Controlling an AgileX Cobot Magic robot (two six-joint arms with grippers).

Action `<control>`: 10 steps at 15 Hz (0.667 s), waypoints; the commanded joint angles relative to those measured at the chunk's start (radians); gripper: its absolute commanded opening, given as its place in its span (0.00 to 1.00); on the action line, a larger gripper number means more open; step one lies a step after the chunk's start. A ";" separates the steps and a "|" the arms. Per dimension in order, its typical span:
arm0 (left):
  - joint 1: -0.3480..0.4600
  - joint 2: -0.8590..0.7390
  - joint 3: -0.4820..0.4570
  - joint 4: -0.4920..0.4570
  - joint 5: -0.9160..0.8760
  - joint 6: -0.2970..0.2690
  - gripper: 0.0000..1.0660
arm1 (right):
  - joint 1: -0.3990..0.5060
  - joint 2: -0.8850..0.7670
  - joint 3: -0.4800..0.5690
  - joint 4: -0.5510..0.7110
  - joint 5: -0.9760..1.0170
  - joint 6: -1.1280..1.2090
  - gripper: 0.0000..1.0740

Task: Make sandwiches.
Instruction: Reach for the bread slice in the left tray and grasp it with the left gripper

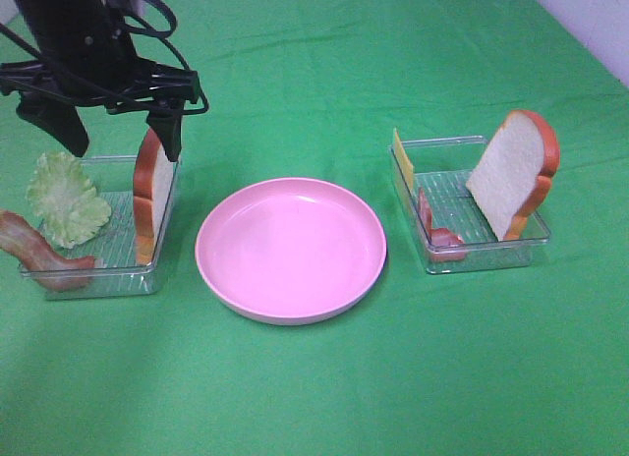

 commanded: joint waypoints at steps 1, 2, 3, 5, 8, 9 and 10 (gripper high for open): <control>-0.007 0.069 -0.033 0.001 -0.024 -0.008 0.79 | -0.007 -0.015 0.001 0.001 -0.007 -0.006 0.64; -0.007 0.094 -0.043 0.002 -0.030 -0.008 0.78 | -0.007 -0.015 0.001 0.001 -0.007 -0.006 0.64; -0.007 0.094 -0.043 0.002 -0.030 -0.008 0.78 | -0.007 -0.015 0.001 0.001 -0.007 -0.006 0.64; -0.007 0.137 -0.049 0.003 -0.038 -0.008 0.75 | -0.007 -0.015 0.001 0.001 -0.007 -0.006 0.64; -0.007 0.158 -0.049 0.019 -0.042 -0.012 0.54 | -0.007 -0.015 0.001 0.001 -0.007 -0.006 0.64; -0.007 0.158 -0.049 0.049 -0.046 -0.013 0.39 | -0.007 -0.015 0.001 0.001 -0.007 -0.006 0.64; -0.007 0.158 -0.049 0.064 -0.046 -0.013 0.30 | -0.007 -0.015 0.001 0.001 -0.007 -0.006 0.64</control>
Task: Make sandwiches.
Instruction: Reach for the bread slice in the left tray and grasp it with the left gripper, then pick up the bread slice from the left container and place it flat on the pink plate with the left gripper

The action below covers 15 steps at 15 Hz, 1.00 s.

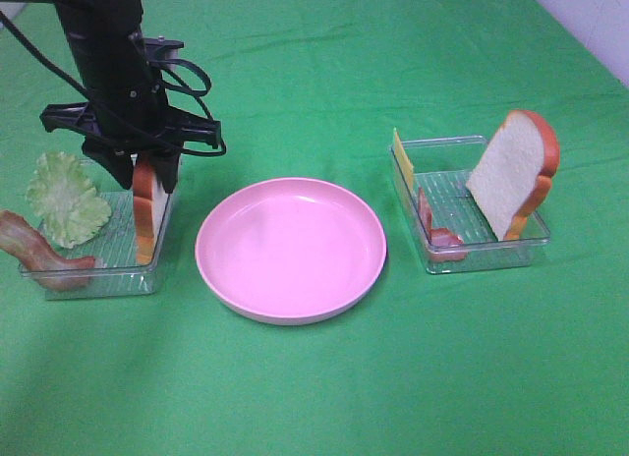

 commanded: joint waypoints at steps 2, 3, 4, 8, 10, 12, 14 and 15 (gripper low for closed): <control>-0.007 0.000 -0.006 0.029 -0.005 -0.010 0.20 | -0.007 -0.015 0.001 0.001 -0.007 -0.006 0.64; -0.007 0.000 -0.006 0.029 -0.005 -0.010 0.11 | -0.007 -0.015 0.001 0.001 -0.007 -0.006 0.64; -0.007 0.000 -0.006 0.028 0.000 -0.010 0.01 | -0.007 -0.015 0.001 0.001 -0.007 -0.006 0.64; -0.007 -0.009 -0.017 0.005 0.060 -0.011 0.00 | -0.007 -0.015 0.001 0.001 -0.007 -0.006 0.64; -0.007 -0.050 -0.032 -0.016 0.115 -0.007 0.00 | -0.007 -0.014 0.001 0.001 -0.007 -0.006 0.64; -0.007 -0.096 -0.032 -0.021 0.119 -0.002 0.00 | -0.007 -0.014 0.001 0.001 -0.007 -0.006 0.64; 0.006 -0.229 -0.032 -0.041 0.139 0.028 0.00 | -0.007 -0.014 0.001 0.001 -0.007 -0.006 0.64; 0.023 -0.278 -0.032 -0.085 0.140 0.059 0.00 | -0.007 -0.014 0.001 0.001 -0.007 -0.006 0.64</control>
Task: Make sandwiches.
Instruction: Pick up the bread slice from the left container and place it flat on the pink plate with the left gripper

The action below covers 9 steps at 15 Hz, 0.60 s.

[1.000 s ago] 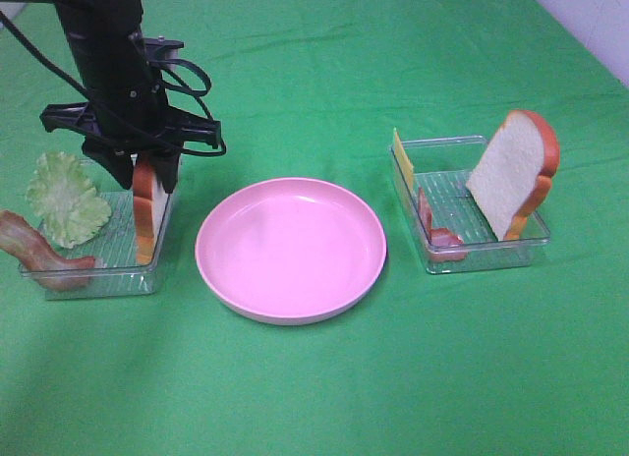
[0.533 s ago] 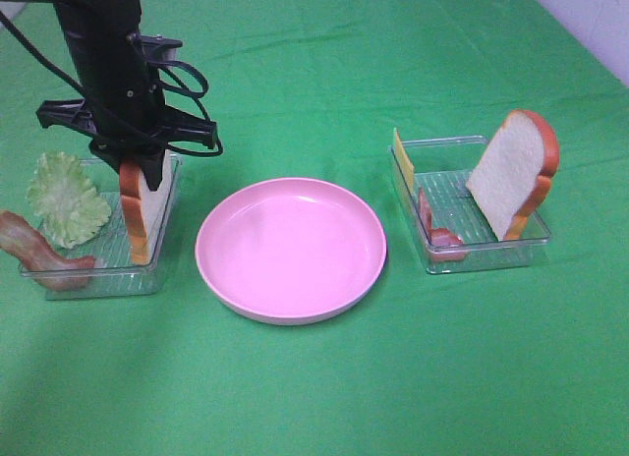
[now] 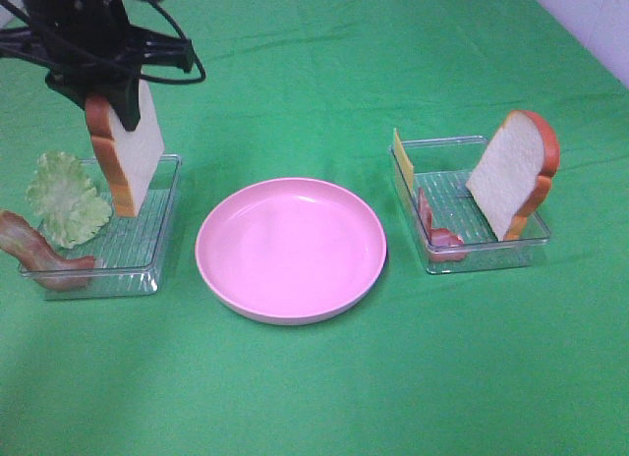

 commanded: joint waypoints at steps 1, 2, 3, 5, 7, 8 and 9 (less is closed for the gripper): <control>0.017 -0.057 -0.004 -0.049 0.015 0.030 0.00 | -0.007 -0.014 0.001 0.001 -0.007 -0.006 0.64; 0.044 -0.106 -0.004 -0.152 0.004 0.109 0.00 | -0.007 -0.014 0.001 0.001 -0.007 -0.006 0.64; 0.089 -0.141 -0.004 -0.301 -0.009 0.219 0.00 | -0.007 -0.014 0.001 0.001 -0.007 -0.006 0.64; 0.151 -0.152 0.017 -0.509 -0.021 0.346 0.00 | -0.007 -0.014 0.001 0.001 -0.007 -0.006 0.64; 0.179 -0.151 0.084 -0.661 -0.050 0.445 0.00 | -0.007 -0.014 0.001 0.001 -0.007 -0.006 0.64; 0.179 -0.151 0.186 -0.773 -0.120 0.525 0.00 | -0.007 -0.014 0.001 0.001 -0.007 -0.006 0.64; 0.179 -0.151 0.258 -0.835 -0.184 0.575 0.00 | -0.007 -0.014 0.001 0.003 -0.007 -0.006 0.64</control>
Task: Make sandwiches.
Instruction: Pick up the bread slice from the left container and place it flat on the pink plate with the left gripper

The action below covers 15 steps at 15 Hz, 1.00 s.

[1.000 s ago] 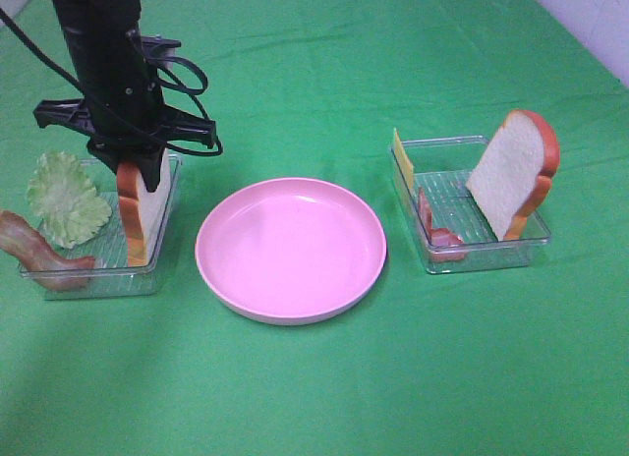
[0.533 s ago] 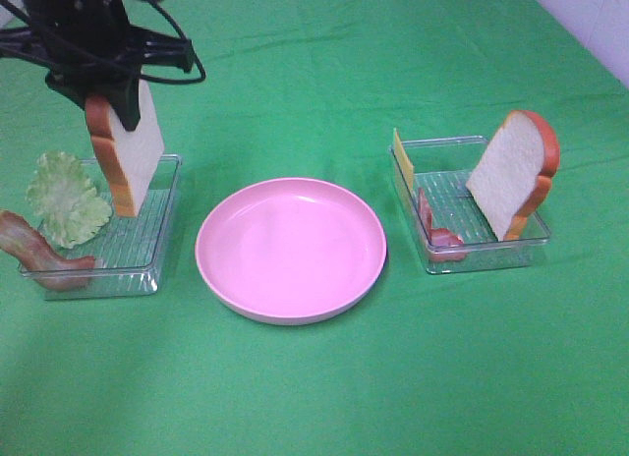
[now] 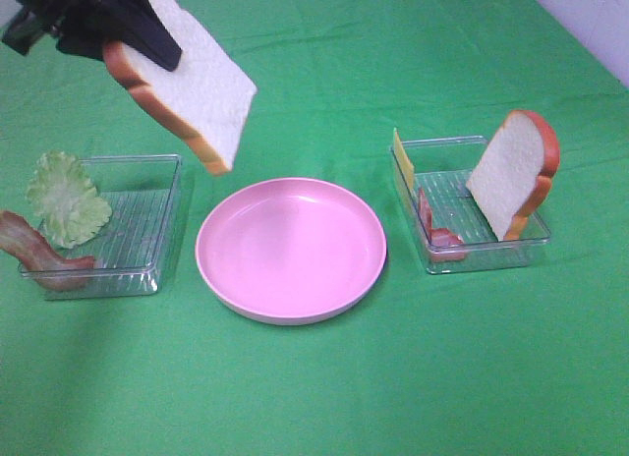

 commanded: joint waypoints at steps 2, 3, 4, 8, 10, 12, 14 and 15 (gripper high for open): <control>0.002 0.006 0.232 -0.251 -0.191 0.199 0.00 | -0.007 -0.014 0.001 0.003 -0.007 -0.006 0.64; 0.001 0.025 0.263 -0.315 -0.200 0.254 0.00 | -0.007 -0.014 0.001 0.003 -0.007 -0.006 0.64; 0.001 0.060 0.274 -0.386 -0.187 0.305 0.00 | -0.007 -0.014 0.001 0.003 -0.007 -0.006 0.64; -0.023 0.177 0.275 -0.550 -0.182 0.396 0.00 | -0.007 -0.014 0.001 0.004 -0.007 -0.006 0.64; -0.041 0.213 0.275 -0.550 -0.187 0.396 0.00 | -0.007 -0.014 0.001 0.004 -0.007 -0.006 0.64; -0.076 0.267 0.275 -0.552 -0.197 0.396 0.00 | -0.007 -0.014 0.001 0.004 -0.007 -0.006 0.64; -0.106 0.312 0.275 -0.564 -0.261 0.377 0.00 | -0.007 -0.014 0.001 0.004 -0.007 -0.006 0.64; -0.114 0.322 0.275 -0.576 -0.277 0.377 0.00 | -0.007 -0.014 0.001 0.005 -0.007 -0.006 0.64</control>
